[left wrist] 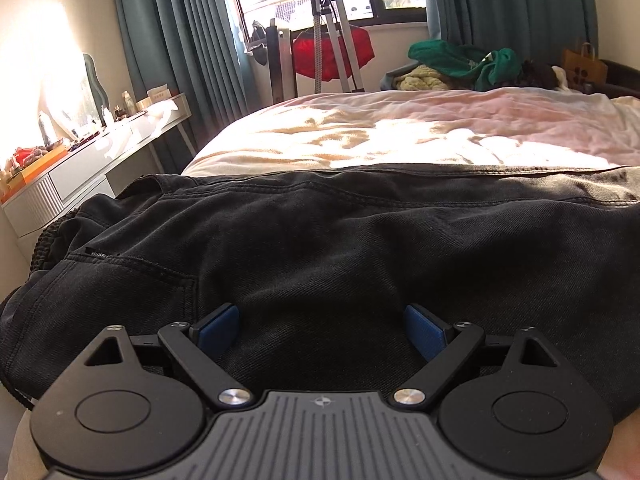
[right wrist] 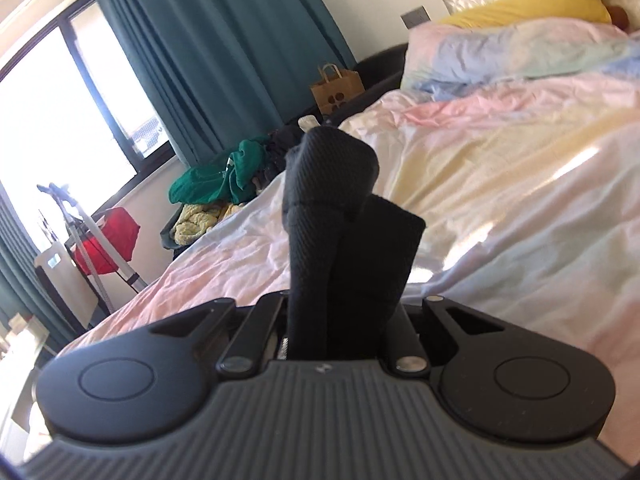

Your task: Fold clothes

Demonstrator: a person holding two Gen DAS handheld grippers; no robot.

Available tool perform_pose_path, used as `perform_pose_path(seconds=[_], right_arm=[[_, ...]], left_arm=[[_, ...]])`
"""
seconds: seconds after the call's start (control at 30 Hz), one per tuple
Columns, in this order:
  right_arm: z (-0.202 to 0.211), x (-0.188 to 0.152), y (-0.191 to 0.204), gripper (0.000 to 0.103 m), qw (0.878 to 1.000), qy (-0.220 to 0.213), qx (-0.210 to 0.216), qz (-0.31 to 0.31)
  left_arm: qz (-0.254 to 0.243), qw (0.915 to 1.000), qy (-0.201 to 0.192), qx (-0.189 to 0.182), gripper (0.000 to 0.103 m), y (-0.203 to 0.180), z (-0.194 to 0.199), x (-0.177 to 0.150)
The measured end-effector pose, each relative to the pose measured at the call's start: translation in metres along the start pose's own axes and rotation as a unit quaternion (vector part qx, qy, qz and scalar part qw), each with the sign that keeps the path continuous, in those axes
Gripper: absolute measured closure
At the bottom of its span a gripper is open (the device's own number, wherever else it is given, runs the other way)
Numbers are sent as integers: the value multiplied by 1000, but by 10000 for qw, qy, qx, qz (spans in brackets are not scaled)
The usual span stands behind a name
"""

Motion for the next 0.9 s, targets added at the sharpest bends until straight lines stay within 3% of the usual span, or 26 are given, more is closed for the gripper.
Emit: perform_pose_path(seconds=[0.13, 0.27, 0.4, 0.5, 0.57, 0.67, 0.7, 0.73, 0.9], right_arm=[[18, 13, 49, 91, 9936, -364, 45, 1071], [46, 17, 124, 91, 9671, -850, 329, 2376], [71, -9, 208, 91, 9267, -1166, 803, 3482], [81, -52, 258, 91, 8964, -1000, 1374, 4093], [84, -95, 284, 91, 8652, -734, 1705, 4658], [86, -161, 310, 90, 8087, -263, 2005, 5524], [89, -175, 314, 90, 8012, -299, 1903, 5665], [92, -185, 317, 90, 7969, -390, 1761, 5766], [103, -163, 328, 90, 8276, -645, 1668, 5321]], left_arm=[[43, 10000, 15, -8, 12, 0, -2, 0], [252, 9996, 7, -97, 12, 5, 2, 5], [795, 9965, -190, -191, 15, 24, 23, 19], [1307, 9897, -561, -141, 15, 50, 49, 35], [1661, 9825, -828, -153, 14, 70, 66, 44], [2170, 9705, -1015, -257, 14, 95, 79, 51], [2292, 9675, -1032, -287, 14, 100, 81, 52], [2347, 9662, -1018, -321, 14, 103, 81, 54], [2317, 9648, -1160, -458, 14, 101, 86, 56]])
Point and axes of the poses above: each gripper's, at about its wrist camera, not at the fingertips, and z roughly against the way its jaws point, y to its left, x to its top, the point moved 1 cm from there along -z, roughly the way its jaws point, and after that the axes turned 15 degrees about z, right-handed, at the moved point
